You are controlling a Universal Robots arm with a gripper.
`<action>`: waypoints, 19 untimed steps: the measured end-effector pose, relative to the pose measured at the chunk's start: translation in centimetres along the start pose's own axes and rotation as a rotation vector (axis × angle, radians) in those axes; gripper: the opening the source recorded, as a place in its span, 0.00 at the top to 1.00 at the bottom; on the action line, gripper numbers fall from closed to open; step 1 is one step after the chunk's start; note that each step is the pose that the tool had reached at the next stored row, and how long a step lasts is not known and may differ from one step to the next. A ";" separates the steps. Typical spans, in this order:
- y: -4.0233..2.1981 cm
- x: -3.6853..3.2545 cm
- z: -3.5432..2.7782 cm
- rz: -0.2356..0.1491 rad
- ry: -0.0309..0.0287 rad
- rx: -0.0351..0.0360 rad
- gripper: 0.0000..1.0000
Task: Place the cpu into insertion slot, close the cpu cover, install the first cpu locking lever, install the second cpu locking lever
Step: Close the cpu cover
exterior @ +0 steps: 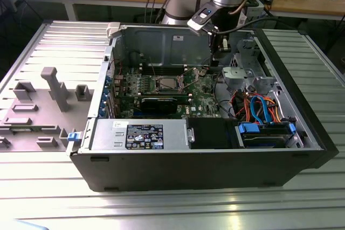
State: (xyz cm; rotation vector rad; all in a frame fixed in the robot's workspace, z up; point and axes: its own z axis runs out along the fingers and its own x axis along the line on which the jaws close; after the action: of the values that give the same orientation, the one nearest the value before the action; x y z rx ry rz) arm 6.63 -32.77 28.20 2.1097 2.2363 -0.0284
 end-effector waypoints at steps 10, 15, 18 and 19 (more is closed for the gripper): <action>-0.88 -0.13 0.57 0.006 0.0000 0.0003 0.89; -1.10 -0.12 1.29 0.012 0.0003 0.0333 0.89; -0.62 -0.08 1.52 0.008 0.0017 0.0961 0.89; -0.54 -0.03 1.79 0.008 0.0029 0.0967 0.89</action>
State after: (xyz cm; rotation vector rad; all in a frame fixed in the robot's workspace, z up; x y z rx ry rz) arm 6.16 -32.94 26.39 2.1670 2.2725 -0.1359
